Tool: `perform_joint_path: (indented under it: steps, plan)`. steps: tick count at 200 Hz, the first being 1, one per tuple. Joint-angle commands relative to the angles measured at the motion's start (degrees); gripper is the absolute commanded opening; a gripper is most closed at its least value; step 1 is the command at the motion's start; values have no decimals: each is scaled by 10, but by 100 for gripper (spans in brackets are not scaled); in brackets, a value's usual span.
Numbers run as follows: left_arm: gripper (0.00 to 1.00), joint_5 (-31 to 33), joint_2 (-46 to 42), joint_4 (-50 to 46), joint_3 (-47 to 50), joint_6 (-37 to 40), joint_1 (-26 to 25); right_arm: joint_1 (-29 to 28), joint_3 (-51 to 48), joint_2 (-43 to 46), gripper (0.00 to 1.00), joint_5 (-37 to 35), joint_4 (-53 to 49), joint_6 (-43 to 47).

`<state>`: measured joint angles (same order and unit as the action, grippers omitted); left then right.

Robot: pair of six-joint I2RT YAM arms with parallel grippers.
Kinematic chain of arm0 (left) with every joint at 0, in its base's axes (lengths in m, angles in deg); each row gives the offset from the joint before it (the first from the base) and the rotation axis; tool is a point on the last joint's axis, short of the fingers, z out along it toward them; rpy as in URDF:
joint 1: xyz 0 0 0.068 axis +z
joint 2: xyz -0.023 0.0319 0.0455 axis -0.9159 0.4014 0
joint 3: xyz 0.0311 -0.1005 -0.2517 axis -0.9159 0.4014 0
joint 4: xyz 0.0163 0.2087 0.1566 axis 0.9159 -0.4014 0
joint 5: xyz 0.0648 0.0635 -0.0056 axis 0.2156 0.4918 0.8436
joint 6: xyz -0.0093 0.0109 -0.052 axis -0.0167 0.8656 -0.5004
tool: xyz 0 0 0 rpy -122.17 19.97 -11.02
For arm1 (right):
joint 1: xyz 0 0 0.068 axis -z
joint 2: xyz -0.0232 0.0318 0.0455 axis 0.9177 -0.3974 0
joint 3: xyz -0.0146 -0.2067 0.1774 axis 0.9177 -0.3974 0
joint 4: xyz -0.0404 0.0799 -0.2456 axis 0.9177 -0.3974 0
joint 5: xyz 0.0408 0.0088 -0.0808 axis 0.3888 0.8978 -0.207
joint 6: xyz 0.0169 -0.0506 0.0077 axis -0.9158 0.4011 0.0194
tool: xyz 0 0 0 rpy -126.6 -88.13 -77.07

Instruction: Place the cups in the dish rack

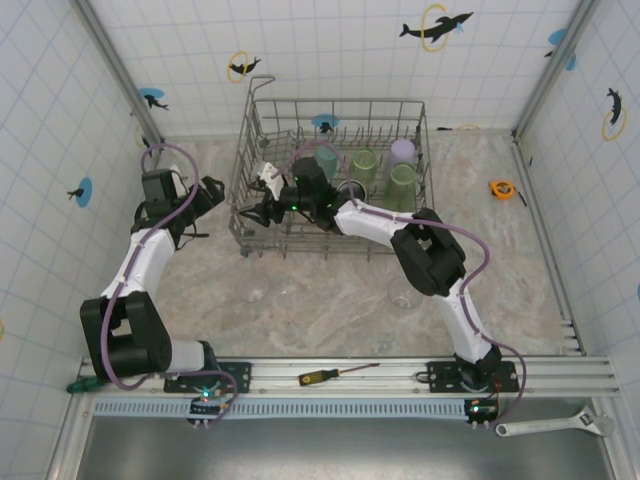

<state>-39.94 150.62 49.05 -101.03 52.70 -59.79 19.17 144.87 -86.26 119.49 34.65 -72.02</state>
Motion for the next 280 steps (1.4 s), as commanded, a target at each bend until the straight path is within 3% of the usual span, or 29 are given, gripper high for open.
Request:
perform_joint_path:
  steps: [1,93,148,210,280]
  plan:
    - [97,-8,-9,14,5,-3,5,-11,-20,0,82,-24,-15,25]
    - [97,-10,-17,16,8,-2,5,-25,48,60,86,-126,-284,130]
    - [97,-13,-23,21,12,-4,5,-52,214,7,92,-213,-457,165]
    - [97,-14,-21,23,14,-5,5,-56,286,-52,95,-261,-495,167]
    - [97,-17,-19,23,14,-6,5,-57,284,-62,92,-263,-515,187]
